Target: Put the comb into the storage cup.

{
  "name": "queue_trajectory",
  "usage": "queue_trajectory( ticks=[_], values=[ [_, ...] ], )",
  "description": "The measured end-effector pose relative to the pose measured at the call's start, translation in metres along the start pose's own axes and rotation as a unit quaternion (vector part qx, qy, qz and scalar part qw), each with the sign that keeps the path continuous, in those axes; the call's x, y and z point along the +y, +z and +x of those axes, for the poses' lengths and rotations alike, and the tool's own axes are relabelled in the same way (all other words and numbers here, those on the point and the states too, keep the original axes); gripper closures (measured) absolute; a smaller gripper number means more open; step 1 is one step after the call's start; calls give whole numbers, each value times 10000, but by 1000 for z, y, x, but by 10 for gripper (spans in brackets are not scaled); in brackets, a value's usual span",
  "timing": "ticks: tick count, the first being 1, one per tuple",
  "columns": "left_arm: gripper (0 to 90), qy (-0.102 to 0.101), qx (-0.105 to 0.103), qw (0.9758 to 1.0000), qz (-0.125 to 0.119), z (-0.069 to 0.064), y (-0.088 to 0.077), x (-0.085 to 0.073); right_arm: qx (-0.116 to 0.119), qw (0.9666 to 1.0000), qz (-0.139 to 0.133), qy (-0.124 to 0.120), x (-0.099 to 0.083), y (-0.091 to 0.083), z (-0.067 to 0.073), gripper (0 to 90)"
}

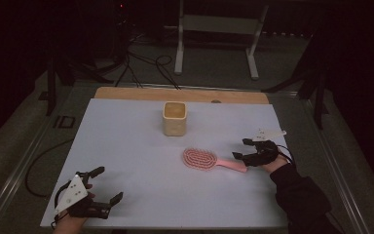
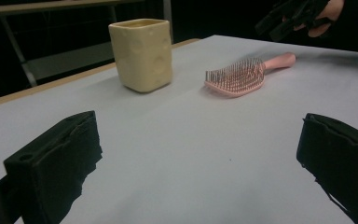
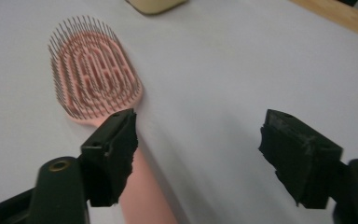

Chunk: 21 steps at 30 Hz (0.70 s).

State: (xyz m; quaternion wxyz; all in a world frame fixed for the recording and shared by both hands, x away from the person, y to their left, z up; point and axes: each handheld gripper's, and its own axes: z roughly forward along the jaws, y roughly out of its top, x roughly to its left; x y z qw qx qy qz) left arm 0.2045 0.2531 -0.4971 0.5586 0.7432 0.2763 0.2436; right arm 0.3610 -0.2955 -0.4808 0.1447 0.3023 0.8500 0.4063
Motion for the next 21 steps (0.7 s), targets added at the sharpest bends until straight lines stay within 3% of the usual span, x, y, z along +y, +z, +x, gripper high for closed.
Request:
queue_trajectory(
  ticks=[15, 21],
  values=[
    [0, 11, 2, 10000, 5, 0, 0, 0, -181, 9984, 538, -72, -9, 12, -3, 634],
    [0, -5, -2, 10000, 21, 0, 0, 0, -245, 9961, 802, -273, -9, 13, -3, 870]
  ],
)
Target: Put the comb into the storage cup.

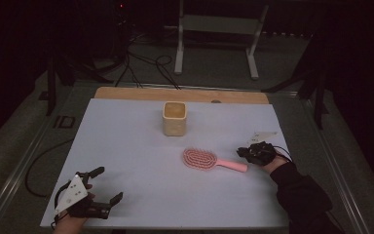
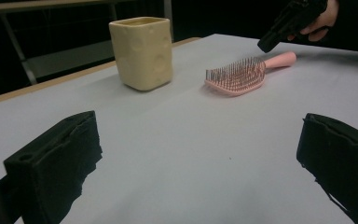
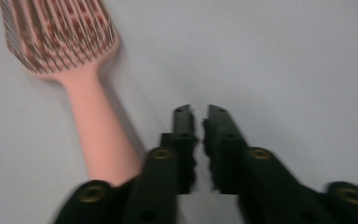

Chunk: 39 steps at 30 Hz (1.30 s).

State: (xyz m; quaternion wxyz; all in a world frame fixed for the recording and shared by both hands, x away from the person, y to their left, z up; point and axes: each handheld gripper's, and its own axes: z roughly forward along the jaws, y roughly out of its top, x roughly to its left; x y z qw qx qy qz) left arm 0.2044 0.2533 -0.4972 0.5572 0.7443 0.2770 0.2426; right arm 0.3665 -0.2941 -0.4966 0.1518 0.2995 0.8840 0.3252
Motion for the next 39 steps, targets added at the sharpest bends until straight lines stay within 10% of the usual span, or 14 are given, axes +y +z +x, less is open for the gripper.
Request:
queue_trajectory(
  ticks=[39],
  values=[
    [0, -39, -7, 10000, 16, 0, 0, -1, 506, 9977, 381, -238, -16, -7, 33, 900]
  ],
)
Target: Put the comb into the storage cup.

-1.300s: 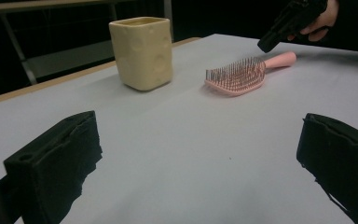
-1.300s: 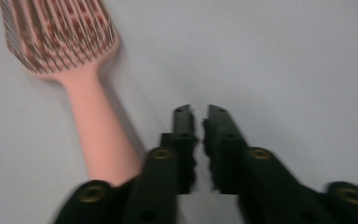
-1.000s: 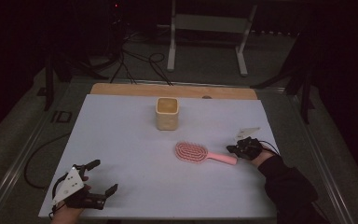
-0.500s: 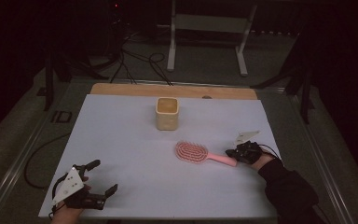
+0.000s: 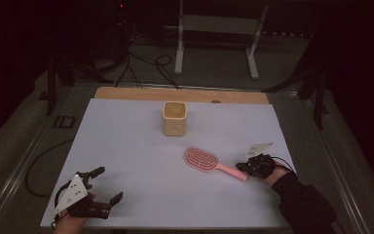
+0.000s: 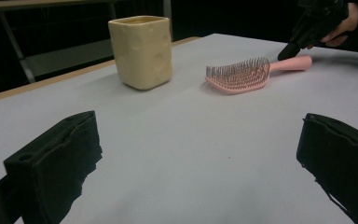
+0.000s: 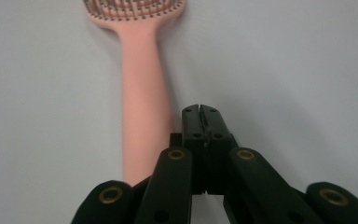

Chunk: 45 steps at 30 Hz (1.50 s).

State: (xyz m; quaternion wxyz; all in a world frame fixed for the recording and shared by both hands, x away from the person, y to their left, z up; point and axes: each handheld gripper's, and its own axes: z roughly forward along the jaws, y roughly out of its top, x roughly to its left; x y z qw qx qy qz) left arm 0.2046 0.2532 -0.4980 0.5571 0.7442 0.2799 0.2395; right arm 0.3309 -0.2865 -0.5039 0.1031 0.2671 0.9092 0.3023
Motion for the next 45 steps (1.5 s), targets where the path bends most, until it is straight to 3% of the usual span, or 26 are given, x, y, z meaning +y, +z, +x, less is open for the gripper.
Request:
queue_trajectory(
  ticks=[23, 45],
  values=[
    [0, -6, 1, 10000, 0, 0, 0, 0, 229, 9997, -26, 15, -8, -7, 30, 900],
    [0, 3, 11, 10000, -4, 0, -1, 0, 452, 9987, 55, -228, -7, -7, 53, 900]
  ],
)
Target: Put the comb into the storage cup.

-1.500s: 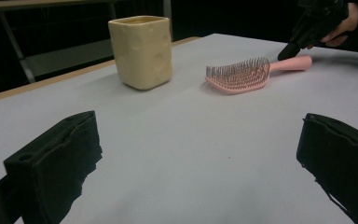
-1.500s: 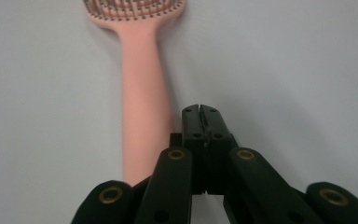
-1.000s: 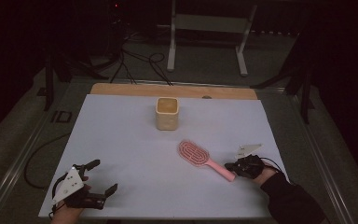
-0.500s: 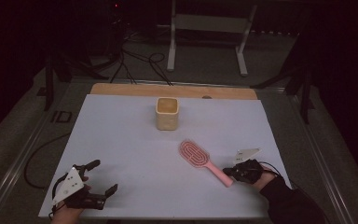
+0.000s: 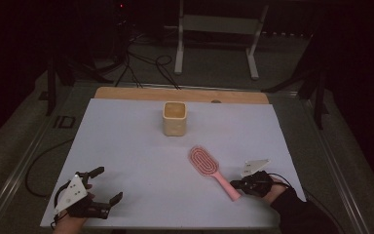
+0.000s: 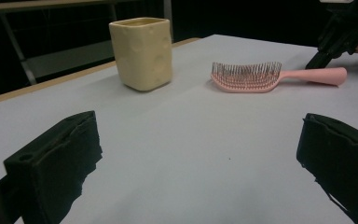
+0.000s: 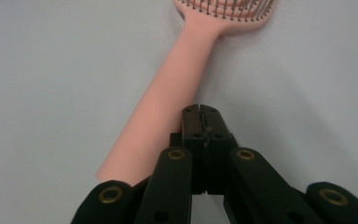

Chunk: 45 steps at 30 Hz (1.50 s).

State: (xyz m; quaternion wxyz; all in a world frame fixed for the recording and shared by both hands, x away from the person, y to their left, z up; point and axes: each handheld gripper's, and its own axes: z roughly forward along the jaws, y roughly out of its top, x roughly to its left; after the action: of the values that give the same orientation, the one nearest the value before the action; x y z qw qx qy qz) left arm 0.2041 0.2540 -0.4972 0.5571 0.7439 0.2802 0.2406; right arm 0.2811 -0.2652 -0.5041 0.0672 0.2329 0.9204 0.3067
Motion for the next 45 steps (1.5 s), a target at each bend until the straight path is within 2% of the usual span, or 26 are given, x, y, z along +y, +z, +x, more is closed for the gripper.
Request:
queue_trajectory(
  ticks=[3, 9, 15, 18, 20, 25, 26, 35, 40, 45],
  values=[
    [0, 14, -5, 10000, -11, 0, 0, 0, -11, 10000, 16, -12, 1, -1, 0, 900],
    [0, -1, -13, 10000, -20, 0, 0, 0, -242, 9997, -21, 74, 4, -8, -2, 900],
    [0, -8, -27, 10000, -7, 0, 0, 0, -585, 9977, -156, 315, 9, -23, -7, 900],
    [0, -4, -20, 10000, -1, 0, 0, 0, -663, 9967, -225, 404, 11, -28, -7, 900],
    [0, 2, -33, 10000, -19, 0, 0, 0, -785, 9954, -295, 467, 16, -34, -6, 900],
    [0, 18, -35, 10000, -7, 0, 0, 0, -885, 9943, -366, 470, 22, -39, -2, 900],
    [0, 0, -37, 10000, -11, 0, 0, 0, -1002, 9929, -413, 491, 25, -42, 0, 900],
    [0, -12, -20, 10000, -17, 0, 0, 0, -1184, 9889, -651, 620, 41, -53, 8, 900],
    [0, -24, -15, 10000, -27, 1, 0, 0, -1230, 9882, -667, 619, 52, -56, 16, 891],
    [0, -27, -34, 10000, -13, 0, 0, 0, -1222, 9886, -634, 605, 62, -50, 26, 746]
  ],
)
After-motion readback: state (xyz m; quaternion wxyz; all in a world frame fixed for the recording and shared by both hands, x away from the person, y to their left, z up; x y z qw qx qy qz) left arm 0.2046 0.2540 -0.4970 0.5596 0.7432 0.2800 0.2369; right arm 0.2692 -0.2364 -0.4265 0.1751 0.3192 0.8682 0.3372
